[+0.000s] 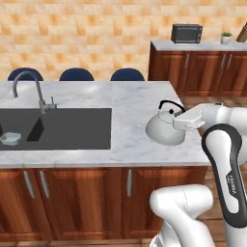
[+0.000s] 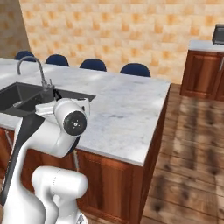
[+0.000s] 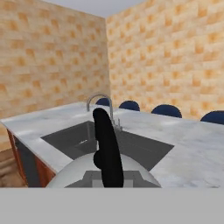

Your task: Open the cabinet, pick the kettle from the cabinet, and place it in the sink.

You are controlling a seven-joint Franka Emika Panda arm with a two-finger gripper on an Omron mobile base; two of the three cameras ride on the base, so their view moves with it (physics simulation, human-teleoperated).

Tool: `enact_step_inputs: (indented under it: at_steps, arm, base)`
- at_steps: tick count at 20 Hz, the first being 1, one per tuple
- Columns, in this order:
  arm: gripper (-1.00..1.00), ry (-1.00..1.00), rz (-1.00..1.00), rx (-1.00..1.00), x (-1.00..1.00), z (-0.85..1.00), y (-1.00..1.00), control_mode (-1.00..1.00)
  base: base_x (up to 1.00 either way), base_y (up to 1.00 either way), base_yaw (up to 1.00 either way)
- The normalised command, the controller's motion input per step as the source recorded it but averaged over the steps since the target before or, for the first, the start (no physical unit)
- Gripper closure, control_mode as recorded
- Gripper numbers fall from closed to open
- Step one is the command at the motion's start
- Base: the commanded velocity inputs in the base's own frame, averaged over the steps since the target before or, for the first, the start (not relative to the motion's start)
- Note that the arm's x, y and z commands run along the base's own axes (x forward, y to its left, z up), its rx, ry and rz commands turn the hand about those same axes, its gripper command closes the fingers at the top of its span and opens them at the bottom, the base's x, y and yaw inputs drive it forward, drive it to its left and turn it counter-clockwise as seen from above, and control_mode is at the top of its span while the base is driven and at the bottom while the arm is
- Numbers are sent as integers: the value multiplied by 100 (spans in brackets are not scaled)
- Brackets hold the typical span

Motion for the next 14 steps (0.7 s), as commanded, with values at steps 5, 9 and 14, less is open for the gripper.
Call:
enact_step_inputs:
  at_steps: [5, 9, 14]
  arm:
    - [100, 0, 0, 0, 0, 0, 0, 100]
    - [100, 0, 0, 0, 0, 0, 0, 100]
    - [100, 0, 0, 0, 0, 0, 0, 100]
  base:
    - [40, 59, 0]
    - [41, 58, -1]
    - [40, 58, -1]
